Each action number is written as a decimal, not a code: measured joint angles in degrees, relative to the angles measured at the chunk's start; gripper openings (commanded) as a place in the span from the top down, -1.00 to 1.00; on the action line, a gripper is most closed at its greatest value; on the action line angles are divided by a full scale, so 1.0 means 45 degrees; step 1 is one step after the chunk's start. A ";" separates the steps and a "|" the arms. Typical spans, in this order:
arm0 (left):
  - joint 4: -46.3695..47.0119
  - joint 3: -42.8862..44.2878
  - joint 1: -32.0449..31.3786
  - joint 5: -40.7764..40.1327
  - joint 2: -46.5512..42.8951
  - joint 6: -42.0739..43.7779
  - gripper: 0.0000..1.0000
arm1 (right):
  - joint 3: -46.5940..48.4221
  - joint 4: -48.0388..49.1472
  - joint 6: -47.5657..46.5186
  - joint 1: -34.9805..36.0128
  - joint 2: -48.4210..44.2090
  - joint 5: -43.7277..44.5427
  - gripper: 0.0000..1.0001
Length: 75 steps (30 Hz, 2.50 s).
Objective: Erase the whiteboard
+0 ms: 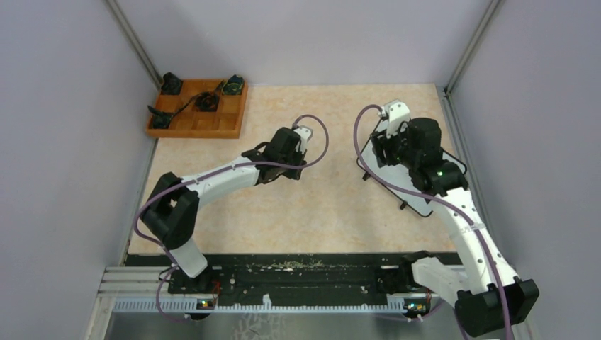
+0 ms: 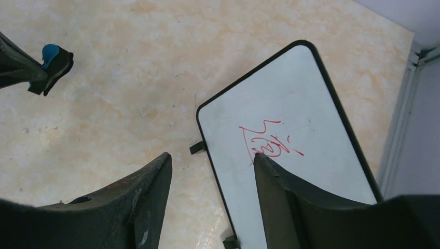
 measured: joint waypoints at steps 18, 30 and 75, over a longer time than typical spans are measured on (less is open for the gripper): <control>0.2055 0.0005 -0.0262 0.0661 0.1069 0.0204 1.00 | 0.3993 -0.3322 -0.0491 -0.9107 0.1229 -0.5095 -0.17; 0.3075 -0.0311 -0.0262 0.1132 0.1049 0.0330 1.00 | 0.4046 -0.5051 -0.2448 -1.3678 0.2429 -0.9836 -0.14; 0.3740 0.1418 -0.1875 0.1404 0.1603 0.1117 1.00 | 0.4551 -1.2842 -1.3930 -1.7068 0.8820 -1.4372 -0.03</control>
